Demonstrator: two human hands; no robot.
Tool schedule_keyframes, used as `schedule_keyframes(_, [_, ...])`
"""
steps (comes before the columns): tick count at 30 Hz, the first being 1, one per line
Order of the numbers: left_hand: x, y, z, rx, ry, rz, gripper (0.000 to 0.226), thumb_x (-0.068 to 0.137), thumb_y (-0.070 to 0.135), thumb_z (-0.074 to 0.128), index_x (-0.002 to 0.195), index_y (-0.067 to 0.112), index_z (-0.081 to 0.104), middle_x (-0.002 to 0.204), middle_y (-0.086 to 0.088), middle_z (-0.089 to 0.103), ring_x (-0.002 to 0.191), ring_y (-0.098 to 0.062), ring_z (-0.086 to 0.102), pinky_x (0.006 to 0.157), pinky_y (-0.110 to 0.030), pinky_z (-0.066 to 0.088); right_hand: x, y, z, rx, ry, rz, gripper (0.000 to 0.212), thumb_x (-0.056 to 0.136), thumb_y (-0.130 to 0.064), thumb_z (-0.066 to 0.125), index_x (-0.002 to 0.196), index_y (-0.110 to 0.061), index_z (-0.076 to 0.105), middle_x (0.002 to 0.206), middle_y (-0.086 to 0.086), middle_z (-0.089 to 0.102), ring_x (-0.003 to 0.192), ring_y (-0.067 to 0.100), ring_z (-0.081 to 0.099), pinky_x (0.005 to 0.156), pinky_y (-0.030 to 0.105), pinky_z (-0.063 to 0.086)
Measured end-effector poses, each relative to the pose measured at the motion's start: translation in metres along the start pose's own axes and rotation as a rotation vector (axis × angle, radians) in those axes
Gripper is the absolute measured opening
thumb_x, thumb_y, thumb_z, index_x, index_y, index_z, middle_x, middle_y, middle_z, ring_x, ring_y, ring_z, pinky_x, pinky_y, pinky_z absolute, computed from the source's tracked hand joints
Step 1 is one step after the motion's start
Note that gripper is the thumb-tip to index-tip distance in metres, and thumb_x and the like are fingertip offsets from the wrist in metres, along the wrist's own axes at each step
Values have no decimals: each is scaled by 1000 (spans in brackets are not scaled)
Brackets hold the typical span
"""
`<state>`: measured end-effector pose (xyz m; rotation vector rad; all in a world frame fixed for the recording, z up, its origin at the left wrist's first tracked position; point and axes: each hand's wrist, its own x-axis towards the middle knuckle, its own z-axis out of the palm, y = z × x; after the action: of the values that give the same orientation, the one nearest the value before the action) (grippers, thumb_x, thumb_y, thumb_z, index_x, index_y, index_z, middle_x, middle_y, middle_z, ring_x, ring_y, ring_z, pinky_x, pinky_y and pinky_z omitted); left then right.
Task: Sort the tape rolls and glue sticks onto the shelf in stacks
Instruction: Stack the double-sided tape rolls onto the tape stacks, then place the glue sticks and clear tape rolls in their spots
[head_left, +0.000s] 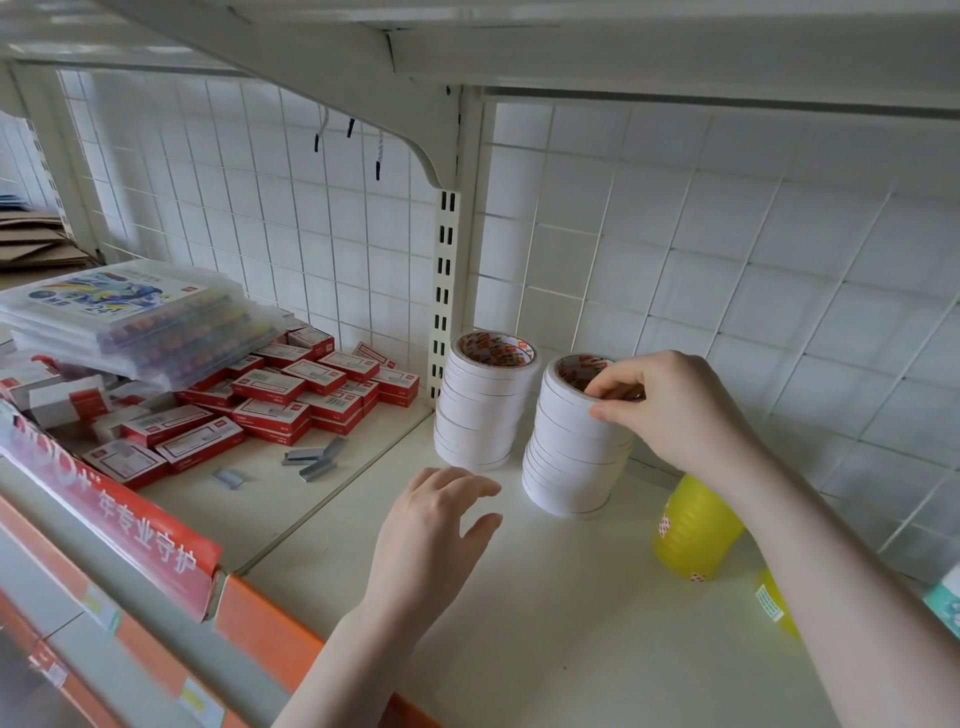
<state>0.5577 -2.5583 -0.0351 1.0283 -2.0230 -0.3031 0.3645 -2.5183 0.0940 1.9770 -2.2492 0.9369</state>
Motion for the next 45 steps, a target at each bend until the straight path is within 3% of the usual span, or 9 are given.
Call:
schedule_keyframes(6, [-2,0,-1,-13,-15,10,22,72,20,78,92,25,71,89,14,66,86,-8,57,70,-18,39,0,-1,0,15,2,0,14,77,-14,73,76,-28,71,74,-18,64,78,8,59,72,26,46])
schedule_keyframes(9, [-2,1,-1,-26,-26,10,22,73,21,78,93,25,71,90,14,65,87,-8,56,69,-19,39,1,0,1,16,1,-4,15,77,-14,72,75,-29,69,72,-19,63,75,2,57,67,19,42])
schedule_keyframes(12, [-1,2,-1,-28,-35,12,22,74,21,77,94,25,71,89,14,65,86,-8,56,69,-20,41,-1,0,2,1,32,-9,12,77,-16,73,83,-26,73,78,-15,65,81,10,59,71,22,43])
schedule_keyframes(15, [-1,3,-3,-12,-41,14,22,77,24,73,99,25,70,94,14,65,91,-9,56,72,-19,40,-8,3,2,-71,129,-64,20,80,-22,72,99,-22,73,89,-8,64,90,14,57,75,25,39])
schedule_keyframes(20, [-6,7,-9,26,-115,-13,30,87,34,61,116,26,61,114,15,59,107,-8,49,82,-20,40,-46,28,-12,-208,395,-70,14,85,-17,66,96,-11,72,96,6,68,92,29,59,75,27,33])
schedule_keyframes(26, [-25,37,-2,36,-100,-17,34,86,35,61,118,21,61,118,11,58,109,-14,49,82,-26,41,-134,69,-25,-352,498,44,21,78,-21,59,87,-6,71,84,12,69,76,35,64,69,39,49])
schedule_keyframes(32, [-62,103,26,23,-99,37,33,83,32,66,113,18,64,113,7,61,105,-19,54,81,-29,43,-242,125,-47,-466,512,194,31,78,-29,50,82,-5,70,77,14,67,70,35,65,63,42,51])
schedule_keyframes(45, [-184,380,146,-11,-127,127,32,79,26,72,109,14,67,110,-1,65,100,-27,58,82,-33,45,-443,302,-219,-520,592,286,13,73,-6,77,85,-3,70,82,14,69,71,37,64,65,44,53])
